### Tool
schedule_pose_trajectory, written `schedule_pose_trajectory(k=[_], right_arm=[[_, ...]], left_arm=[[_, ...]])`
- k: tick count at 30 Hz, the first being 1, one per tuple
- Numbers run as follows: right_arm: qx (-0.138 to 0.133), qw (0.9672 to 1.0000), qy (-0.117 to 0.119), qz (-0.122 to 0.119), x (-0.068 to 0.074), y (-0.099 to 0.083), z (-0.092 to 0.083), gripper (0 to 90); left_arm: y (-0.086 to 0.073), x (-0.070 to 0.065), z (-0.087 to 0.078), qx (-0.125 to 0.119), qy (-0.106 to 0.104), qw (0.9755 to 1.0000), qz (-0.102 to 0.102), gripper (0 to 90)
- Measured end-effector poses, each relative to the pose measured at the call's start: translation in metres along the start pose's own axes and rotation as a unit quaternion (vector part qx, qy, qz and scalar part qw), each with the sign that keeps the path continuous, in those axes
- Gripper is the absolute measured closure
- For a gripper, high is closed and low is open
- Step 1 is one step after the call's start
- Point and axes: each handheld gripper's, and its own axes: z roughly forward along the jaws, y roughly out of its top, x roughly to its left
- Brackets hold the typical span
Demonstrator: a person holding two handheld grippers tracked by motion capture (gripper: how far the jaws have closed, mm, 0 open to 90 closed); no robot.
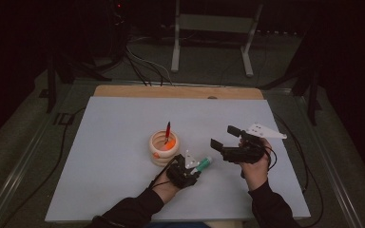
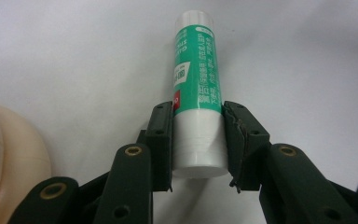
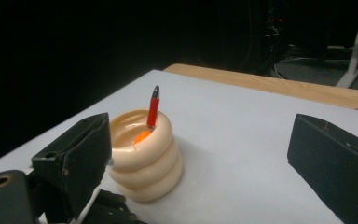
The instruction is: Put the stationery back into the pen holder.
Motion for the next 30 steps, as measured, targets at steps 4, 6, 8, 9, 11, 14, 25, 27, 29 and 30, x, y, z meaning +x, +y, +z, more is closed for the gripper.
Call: schedule_pose_trajectory(k=[4, 6, 8, 9, 11, 14, 25, 27, 29, 30], right_arm=[[-0.023, 0.9987, -0.018, -0.042, 0.002, 0.000, 0.000, 3.1], [-0.029, 0.9969, -0.009, -0.072, 0.005, 0.000, 0.000, 2.3], [-0.030, 0.9954, -0.006, -0.091, 0.009, 0.000, 0.000, 2.4], [-0.022, 0.9954, 0.001, -0.093, 0.010, 0.001, 0.001, 2.5], [-0.005, 0.9951, 0.024, -0.096, 0.010, 0.002, 0.003, 4.3], [0.002, 0.9932, 0.046, -0.107, 0.012, 0.000, 0.004, 4.7], [0.082, 0.9702, 0.066, -0.218, 0.030, -0.011, 0.012, 2.9], [0.097, 0.9621, 0.070, -0.245, 0.034, -0.016, 0.013, 3.4], [0.113, 0.9554, 0.062, -0.266, 0.038, -0.020, 0.014, 3.3], [0.122, 0.9507, 0.059, -0.279, 0.040, -0.022, 0.015, 1.5]], left_arm=[[0.001, -0.001, -0.003, -0.001, -0.009, 1.0000, 0.000, 66.3], [0.002, -0.001, -0.012, -0.007, -0.017, 0.9998, 0.008, 66.3], [0.003, 0.000, -0.017, -0.006, -0.020, 0.9997, 0.011, 66.3], [0.003, 0.001, -0.019, -0.006, -0.022, 0.9997, 0.011, 66.3], [0.002, 0.003, -0.023, -0.006, -0.023, 0.9997, 0.012, 66.3], [0.001, 0.007, -0.028, -0.001, -0.026, 0.9995, 0.014, 66.3], [-0.001, 0.010, -0.039, 0.011, -0.033, 0.9990, 0.029, 66.2], [-0.002, 0.010, -0.039, 0.011, -0.033, 0.9990, 0.026, 66.2], [-0.002, 0.011, -0.040, 0.013, -0.034, 0.9989, 0.029, 66.2], [-0.002, 0.012, -0.041, 0.014, -0.035, 0.9989, 0.029, 66.3]])
